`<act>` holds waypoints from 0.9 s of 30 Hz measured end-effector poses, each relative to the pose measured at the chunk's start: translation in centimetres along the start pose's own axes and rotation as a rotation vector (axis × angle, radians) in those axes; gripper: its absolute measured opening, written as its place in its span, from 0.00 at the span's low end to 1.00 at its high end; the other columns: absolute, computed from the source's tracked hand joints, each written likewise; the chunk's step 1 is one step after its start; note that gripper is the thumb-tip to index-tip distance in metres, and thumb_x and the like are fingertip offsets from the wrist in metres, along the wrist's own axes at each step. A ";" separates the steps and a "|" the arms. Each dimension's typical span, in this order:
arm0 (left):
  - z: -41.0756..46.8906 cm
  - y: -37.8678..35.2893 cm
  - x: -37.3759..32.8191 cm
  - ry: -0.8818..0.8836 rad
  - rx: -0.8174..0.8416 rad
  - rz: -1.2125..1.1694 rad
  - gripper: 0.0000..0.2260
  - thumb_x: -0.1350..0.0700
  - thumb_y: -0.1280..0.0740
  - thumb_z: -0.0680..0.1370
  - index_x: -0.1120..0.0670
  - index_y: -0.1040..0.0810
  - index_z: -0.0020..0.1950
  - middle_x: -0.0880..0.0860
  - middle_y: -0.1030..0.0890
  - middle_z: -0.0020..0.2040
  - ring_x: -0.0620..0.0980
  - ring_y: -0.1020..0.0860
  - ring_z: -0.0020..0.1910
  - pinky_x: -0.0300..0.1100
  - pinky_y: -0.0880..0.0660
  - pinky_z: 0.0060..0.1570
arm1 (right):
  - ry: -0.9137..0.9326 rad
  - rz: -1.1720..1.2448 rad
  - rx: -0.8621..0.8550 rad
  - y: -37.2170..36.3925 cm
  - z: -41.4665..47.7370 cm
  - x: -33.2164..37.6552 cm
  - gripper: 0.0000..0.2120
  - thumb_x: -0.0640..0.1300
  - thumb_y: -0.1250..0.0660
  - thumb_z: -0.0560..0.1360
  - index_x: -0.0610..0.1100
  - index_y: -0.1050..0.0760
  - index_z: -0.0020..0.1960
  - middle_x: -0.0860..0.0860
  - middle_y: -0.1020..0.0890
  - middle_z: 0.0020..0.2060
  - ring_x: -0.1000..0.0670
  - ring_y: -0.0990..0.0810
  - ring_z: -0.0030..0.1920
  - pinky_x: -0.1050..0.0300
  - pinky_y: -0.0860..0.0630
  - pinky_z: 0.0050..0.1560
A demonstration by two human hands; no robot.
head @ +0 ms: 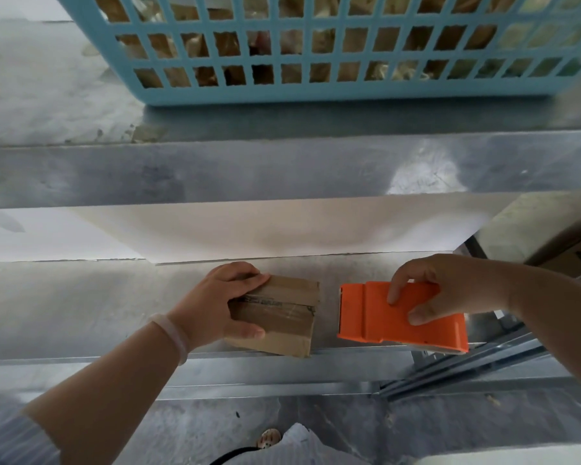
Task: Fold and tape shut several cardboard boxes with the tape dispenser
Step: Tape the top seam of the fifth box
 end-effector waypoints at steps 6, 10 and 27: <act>-0.2 0.7 -0.9 0.025 0.038 0.004 0.45 0.25 0.33 0.59 0.41 0.34 0.74 0.37 0.36 0.65 0.41 0.37 0.66 0.44 0.37 0.71 | 0.029 -0.081 -0.026 -1.6 1.3 0.3 0.14 0.51 0.24 0.70 0.67 0.23 0.48 0.67 0.21 0.49 0.59 0.20 0.50 0.61 0.21 0.49; 0.6 2.1 -3.4 0.081 0.160 0.229 0.48 0.20 0.40 0.59 0.42 0.38 0.74 0.41 0.36 0.71 0.46 0.44 0.75 0.52 0.50 0.77 | 0.050 -0.109 -0.042 -2.5 1.7 0.8 0.12 0.53 0.25 0.71 0.67 0.24 0.49 0.65 0.22 0.51 0.59 0.21 0.51 0.61 0.22 0.50; 3.5 -3.4 -7.1 0.074 0.034 0.406 0.34 0.39 0.71 0.73 0.39 0.52 0.78 0.40 0.42 0.77 0.45 0.46 0.77 0.50 0.54 0.76 | -0.023 -0.031 -0.126 -2.7 -0.6 -0.9 0.13 0.48 0.24 0.71 0.64 0.22 0.48 0.67 0.23 0.48 0.67 0.23 0.47 0.73 0.28 0.40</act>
Point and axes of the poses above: each hand's wrist, its own z-axis towards the middle knuckle, its own y-axis out of the back of the hand, x = y × z, the point moved 1 cm from there along z, towards the middle knuckle
